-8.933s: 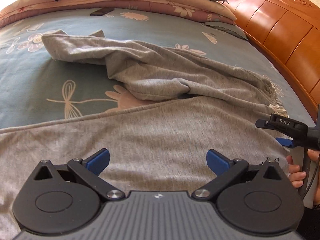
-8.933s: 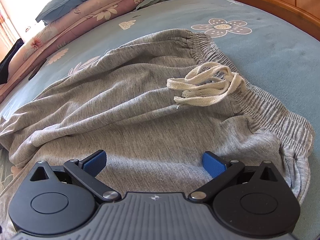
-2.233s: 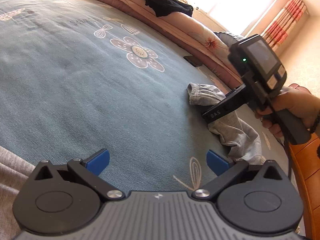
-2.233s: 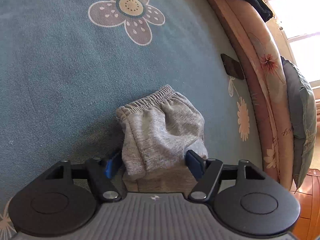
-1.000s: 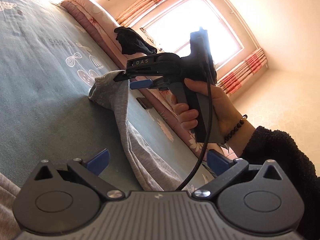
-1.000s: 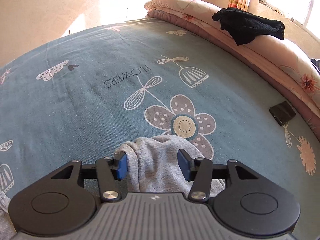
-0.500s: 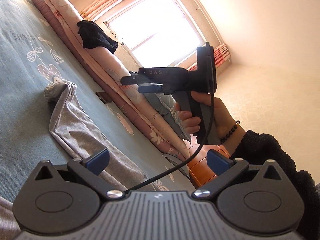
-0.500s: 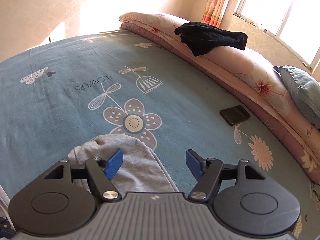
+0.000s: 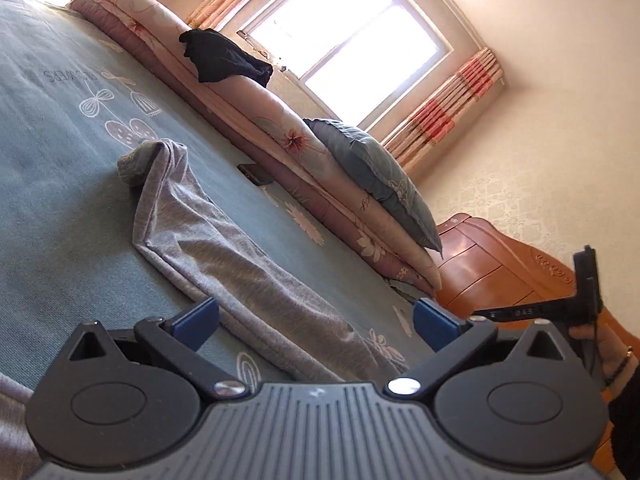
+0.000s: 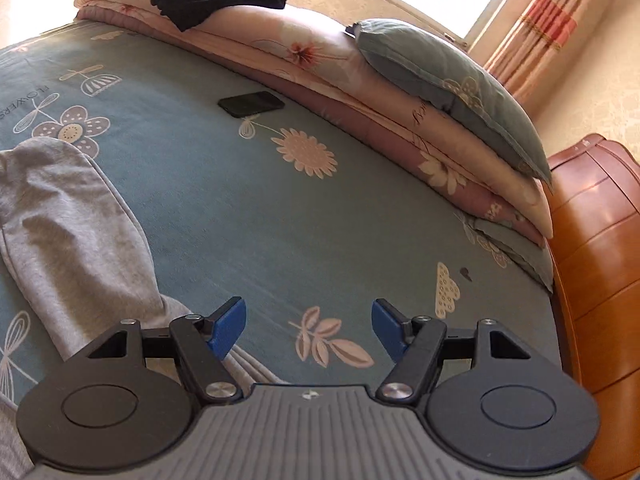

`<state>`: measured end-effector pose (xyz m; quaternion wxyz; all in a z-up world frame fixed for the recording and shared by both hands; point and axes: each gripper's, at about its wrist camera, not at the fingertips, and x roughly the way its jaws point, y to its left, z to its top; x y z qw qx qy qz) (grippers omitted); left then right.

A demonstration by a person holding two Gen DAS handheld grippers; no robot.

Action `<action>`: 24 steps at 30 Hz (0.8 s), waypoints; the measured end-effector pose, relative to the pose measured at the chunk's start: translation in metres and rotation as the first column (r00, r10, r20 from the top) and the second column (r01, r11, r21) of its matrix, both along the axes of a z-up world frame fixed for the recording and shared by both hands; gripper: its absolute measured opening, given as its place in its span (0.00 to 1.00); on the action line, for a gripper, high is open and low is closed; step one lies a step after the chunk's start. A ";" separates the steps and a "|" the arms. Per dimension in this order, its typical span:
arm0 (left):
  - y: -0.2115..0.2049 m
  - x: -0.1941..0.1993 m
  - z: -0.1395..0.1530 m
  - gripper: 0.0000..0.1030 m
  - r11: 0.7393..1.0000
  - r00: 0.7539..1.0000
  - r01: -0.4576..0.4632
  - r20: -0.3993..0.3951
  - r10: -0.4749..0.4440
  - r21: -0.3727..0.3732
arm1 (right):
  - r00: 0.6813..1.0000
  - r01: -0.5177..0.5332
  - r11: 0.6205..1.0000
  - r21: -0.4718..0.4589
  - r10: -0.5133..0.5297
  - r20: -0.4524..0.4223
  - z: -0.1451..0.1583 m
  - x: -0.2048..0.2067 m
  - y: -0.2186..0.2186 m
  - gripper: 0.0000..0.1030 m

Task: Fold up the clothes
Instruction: 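Withdraw both open tools above the folded sweatpants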

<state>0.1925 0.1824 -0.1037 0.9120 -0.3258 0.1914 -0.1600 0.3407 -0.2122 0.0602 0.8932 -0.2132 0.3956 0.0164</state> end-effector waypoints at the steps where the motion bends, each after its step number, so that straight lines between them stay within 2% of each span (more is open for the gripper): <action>1: -0.008 0.001 0.001 0.99 0.998 1.000 -0.013 -0.012 0.014 0.059 | 1.000 0.025 0.999 0.033 -0.025 -0.009 -0.005 -0.017 -0.016 0.72; 6: -0.049 0.003 -0.002 1.00 0.954 0.999 -0.018 -0.030 0.028 0.298 | 0.989 0.144 0.966 0.216 -0.133 -0.064 -0.037 -0.093 -0.080 0.72; 11: -0.083 0.007 -0.012 1.00 0.912 0.997 0.021 -0.074 0.010 0.410 | 0.980 0.199 0.908 0.368 -0.178 -0.091 -0.092 -0.150 -0.110 0.72; 14: -0.096 0.010 -0.018 0.99 0.899 0.996 0.035 -0.088 0.004 0.437 | 0.979 0.203 0.882 0.425 -0.185 -0.083 -0.126 -0.169 -0.109 0.72; 19: -0.100 0.021 -0.029 0.99 0.921 0.987 0.074 -0.163 -0.012 0.382 | 0.978 0.211 0.857 0.471 -0.187 -0.097 -0.170 -0.183 -0.099 0.72; 21: -0.100 0.022 -0.032 0.99 0.927 0.985 0.068 -0.171 -0.004 0.369 | 0.978 0.206 0.855 0.475 -0.187 -0.088 -0.183 -0.189 -0.096 0.78; 24: -0.102 0.021 -0.032 1.00 0.922 0.987 0.065 -0.163 -0.002 0.381 | 0.984 0.171 0.862 0.477 -0.172 -0.041 -0.191 -0.199 -0.087 0.96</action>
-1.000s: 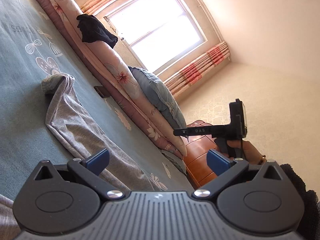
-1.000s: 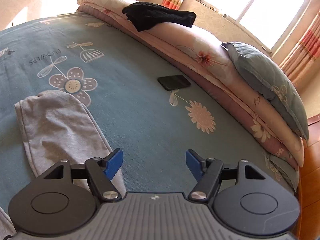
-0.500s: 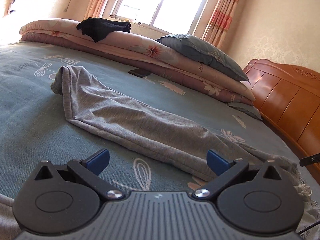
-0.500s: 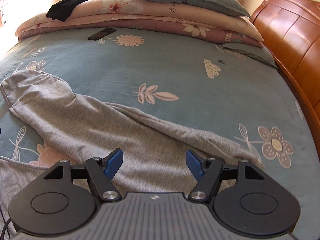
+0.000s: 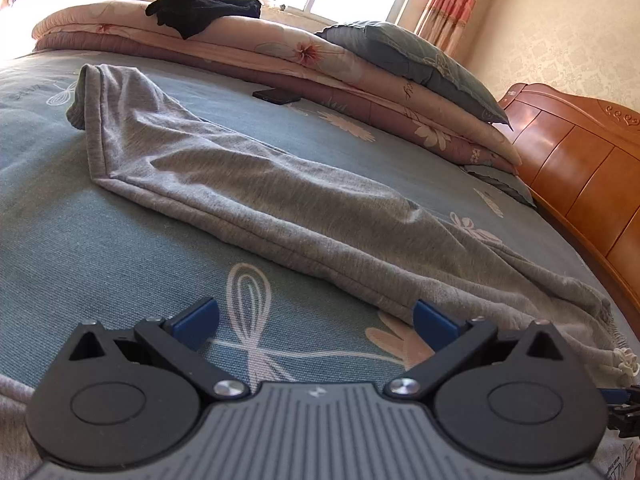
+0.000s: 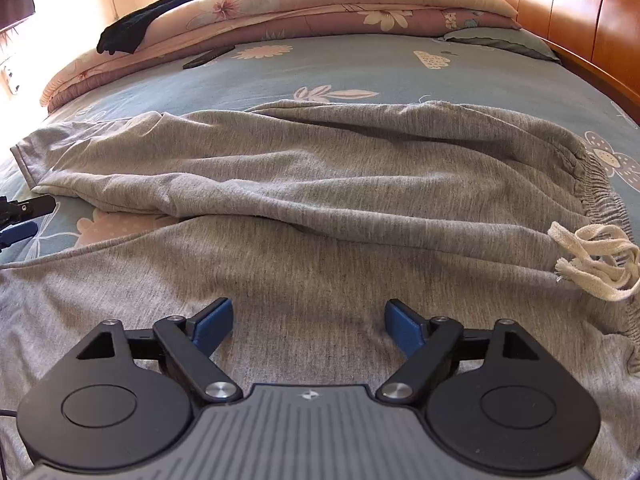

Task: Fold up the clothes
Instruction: 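Withdraw both open tools above the folded sweatpants, then move the open right tool along the folded leg to its edge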

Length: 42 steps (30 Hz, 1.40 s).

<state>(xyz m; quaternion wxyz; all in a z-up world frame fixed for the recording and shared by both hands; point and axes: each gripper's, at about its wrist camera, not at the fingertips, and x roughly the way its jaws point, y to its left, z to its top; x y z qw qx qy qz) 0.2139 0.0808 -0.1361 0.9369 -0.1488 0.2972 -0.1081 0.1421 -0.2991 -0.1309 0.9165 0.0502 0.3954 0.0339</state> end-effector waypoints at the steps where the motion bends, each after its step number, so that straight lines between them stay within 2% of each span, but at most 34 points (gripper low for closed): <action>1: -0.002 0.000 -0.001 1.00 1.000 1.000 0.002 0.003 -0.002 0.011 | 1.000 0.002 1.000 -0.002 -0.002 0.009 -0.002 -0.002 0.003 1.00; 9: -0.005 0.001 -0.001 0.99 1.000 1.000 -0.001 -0.001 0.001 0.031 | 0.997 -0.001 0.999 -0.052 0.005 0.076 -0.012 -0.019 0.012 1.00; 12: -0.007 0.001 -0.001 0.99 0.999 1.000 -0.002 -0.002 0.002 0.043 | 0.999 -0.007 0.995 -0.096 0.012 0.053 -0.010 -0.016 0.016 1.00; 13: -0.008 0.002 -0.001 0.99 0.999 1.000 -0.002 -0.003 0.002 0.048 | 0.999 0.011 0.996 -0.085 -0.008 0.041 -0.006 -0.017 0.017 1.00; 15: -0.008 0.002 -0.001 0.99 0.999 1.000 -0.002 -0.003 0.002 0.049 | 0.996 0.038 0.999 -0.025 -0.036 0.085 0.005 -0.024 0.014 0.94; 19: -0.008 0.002 -0.001 0.99 0.999 1.000 -0.002 -0.003 0.002 0.048 | 0.979 0.118 0.993 0.023 -0.120 0.164 0.031 -0.030 -0.015 0.90; 21: -0.008 0.002 -0.001 0.99 0.999 1.000 -0.003 -0.003 0.003 0.045 | 0.973 0.141 0.990 0.003 -0.139 0.184 0.041 -0.023 -0.029 0.85; 22: -0.008 0.002 0.000 0.99 0.999 1.000 -0.003 -0.003 0.003 0.043 | 0.972 0.137 0.990 -0.037 -0.127 0.199 0.049 -0.013 -0.035 0.82; 24: -0.008 0.002 -0.001 1.00 0.999 1.000 -0.003 -0.002 0.003 0.039 | 0.975 0.100 0.985 -0.144 -0.068 0.212 0.061 0.012 -0.040 0.79; 25: -0.008 0.002 -0.001 0.99 0.999 1.000 -0.003 -0.002 0.003 0.037 | 0.976 0.080 0.977 -0.198 -0.036 0.215 0.067 0.025 -0.042 0.75; 27: -0.007 0.002 -0.001 0.99 0.999 1.000 -0.003 -0.001 0.003 0.033 | 0.981 -0.004 0.957 -0.289 0.060 0.186 0.077 0.050 -0.036 0.74; 29: -0.006 0.002 -0.001 0.99 1.000 1.000 -0.003 -0.001 0.003 0.028 | 0.976 -0.115 0.916 -0.384 0.177 0.129 0.076 0.089 -0.033 0.74; 31: -0.006 0.003 -0.001 0.99 1.000 1.000 -0.003 0.000 0.003 0.024 | 0.953 -0.238 0.857 -0.456 0.298 0.062 0.069 0.126 -0.031 0.74; 36: -0.004 0.003 -0.002 0.99 1.000 1.000 -0.003 0.001 0.003 0.015 | 0.870 -0.473 0.770 -0.429 0.486 -0.086 0.053 0.186 -0.007 0.74; 39: -0.005 0.003 -0.002 0.99 1.000 1.000 -0.003 0.001 0.003 0.019 | 0.831 -0.543 0.721 -0.431 0.535 -0.152 0.042 0.204 0.003 0.72; 40: -0.005 0.003 -0.002 0.99 1.000 1.000 -0.003 0.001 0.003 0.021 | 0.825 -0.555 0.706 -0.440 0.537 -0.179 0.037 0.211 0.005 0.65; 41: -0.005 0.003 -0.002 0.99 1.000 1.000 -0.003 0.001 0.003 0.020 | 0.819 -0.566 0.700 -0.436 0.537 -0.201 0.033 0.217 0.005 0.52; 42: -0.005 0.003 -0.002 0.99 1.000 1.000 -0.003 0.001 0.003 0.019 | 0.814 -0.576 0.697 -0.427 0.536 -0.223 0.029 0.223 0.005 0.47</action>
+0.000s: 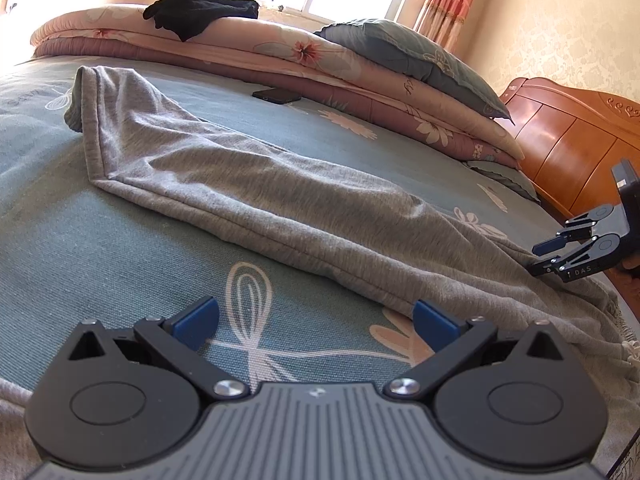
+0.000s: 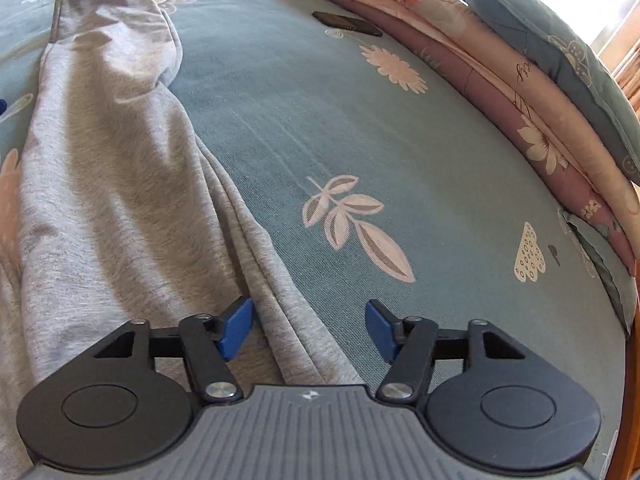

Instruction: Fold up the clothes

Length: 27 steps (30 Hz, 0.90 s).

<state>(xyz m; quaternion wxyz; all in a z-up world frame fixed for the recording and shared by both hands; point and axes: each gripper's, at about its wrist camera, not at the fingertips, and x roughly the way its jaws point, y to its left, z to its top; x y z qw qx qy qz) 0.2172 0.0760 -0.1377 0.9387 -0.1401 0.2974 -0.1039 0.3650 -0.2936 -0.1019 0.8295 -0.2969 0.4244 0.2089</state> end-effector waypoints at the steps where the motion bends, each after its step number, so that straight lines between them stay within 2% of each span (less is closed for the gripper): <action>1: 0.000 0.000 0.000 0.99 1.000 1.000 0.000 0.000 0.000 -0.002 | 1.000 -0.001 1.000 -0.006 0.001 -0.022 -0.004 0.006 0.000 0.33; 2: 0.001 0.000 0.000 0.99 1.000 1.000 0.000 0.001 0.000 -0.003 | 1.000 -0.005 1.000 -0.003 0.005 -0.031 -0.006 0.007 0.001 0.21; 7: 0.001 0.000 0.000 0.99 1.000 1.000 0.000 0.001 0.000 -0.005 | 0.999 -0.034 0.999 0.009 0.034 -0.032 -0.014 0.006 0.005 0.23; 9: 0.001 0.000 0.000 0.99 1.000 1.000 0.000 0.001 0.000 -0.006 | 1.000 -0.028 0.999 0.016 0.029 -0.012 -0.012 0.007 0.005 0.12; 10: 0.001 -0.001 0.000 0.99 1.000 1.000 0.000 0.001 0.000 -0.007 | 1.000 -0.016 1.000 0.012 0.016 0.007 -0.010 0.008 0.004 0.10; 17: 0.002 -0.001 0.000 0.99 1.000 1.000 0.001 0.002 -0.001 -0.007 | 0.982 0.155 0.984 0.094 -0.163 0.096 0.010 0.032 -0.016 0.08; 22: 0.004 -0.002 0.000 0.99 1.000 1.000 0.001 0.003 -0.001 -0.010 | 0.947 0.269 0.959 0.087 -0.280 0.157 0.000 0.042 -0.017 0.08; 27: 0.004 -0.002 0.000 0.99 1.000 1.000 0.002 0.002 -0.002 -0.009 | 0.931 0.333 0.941 0.064 -0.338 0.135 -0.018 0.056 -0.014 0.09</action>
